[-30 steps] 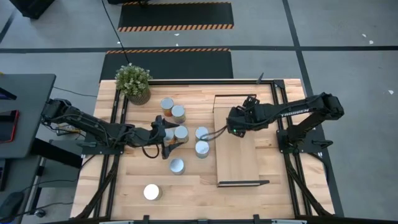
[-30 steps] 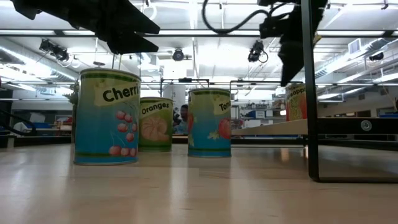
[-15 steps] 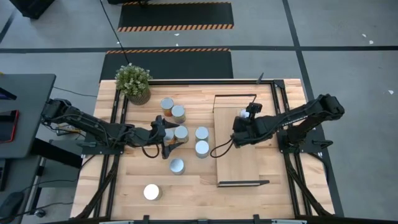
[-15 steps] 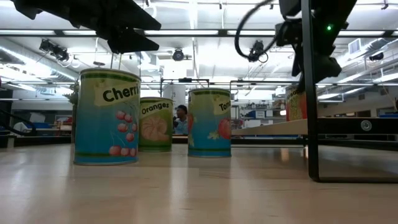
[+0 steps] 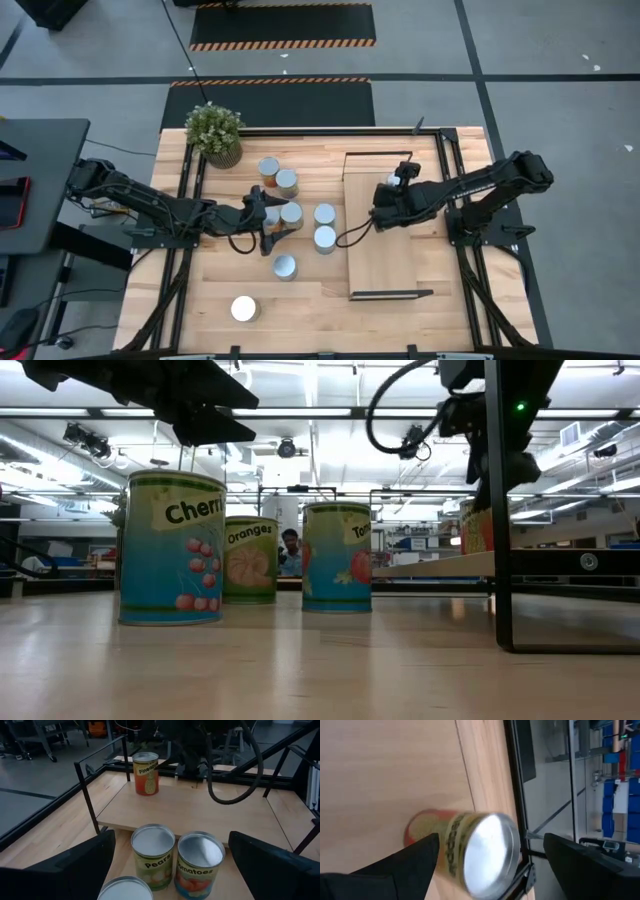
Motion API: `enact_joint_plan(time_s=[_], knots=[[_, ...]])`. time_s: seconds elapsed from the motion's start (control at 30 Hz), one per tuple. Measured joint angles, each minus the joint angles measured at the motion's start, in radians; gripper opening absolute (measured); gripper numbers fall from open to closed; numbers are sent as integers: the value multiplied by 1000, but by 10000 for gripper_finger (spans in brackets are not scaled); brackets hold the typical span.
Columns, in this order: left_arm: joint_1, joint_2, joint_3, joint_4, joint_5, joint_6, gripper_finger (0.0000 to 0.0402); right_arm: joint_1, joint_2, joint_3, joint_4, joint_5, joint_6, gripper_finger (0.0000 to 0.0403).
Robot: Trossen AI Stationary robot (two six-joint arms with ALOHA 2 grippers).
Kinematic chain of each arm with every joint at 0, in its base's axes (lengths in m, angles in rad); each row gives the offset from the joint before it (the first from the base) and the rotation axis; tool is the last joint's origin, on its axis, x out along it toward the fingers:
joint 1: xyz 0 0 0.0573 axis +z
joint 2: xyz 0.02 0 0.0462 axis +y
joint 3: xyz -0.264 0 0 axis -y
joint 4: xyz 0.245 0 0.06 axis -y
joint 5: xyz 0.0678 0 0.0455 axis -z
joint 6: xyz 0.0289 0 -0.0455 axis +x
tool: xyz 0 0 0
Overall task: Pick and place cans onto a shelf
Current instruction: Put the bottom canned pineapple on the shelf
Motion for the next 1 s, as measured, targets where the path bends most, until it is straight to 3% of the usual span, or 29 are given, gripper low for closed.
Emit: enact_joint_plan(time_s=[0.47,0.77,1.0], knots=[[0,0,0,-3,3,1,396,70,-3,-55,-238,-41,205,366],[0,0,0,-2,4,-2,396,51,-4,-112,-246,26,238,366],[1,0,0,-1,4,-1,396,51,-4,-149,-156,45,213,366]])
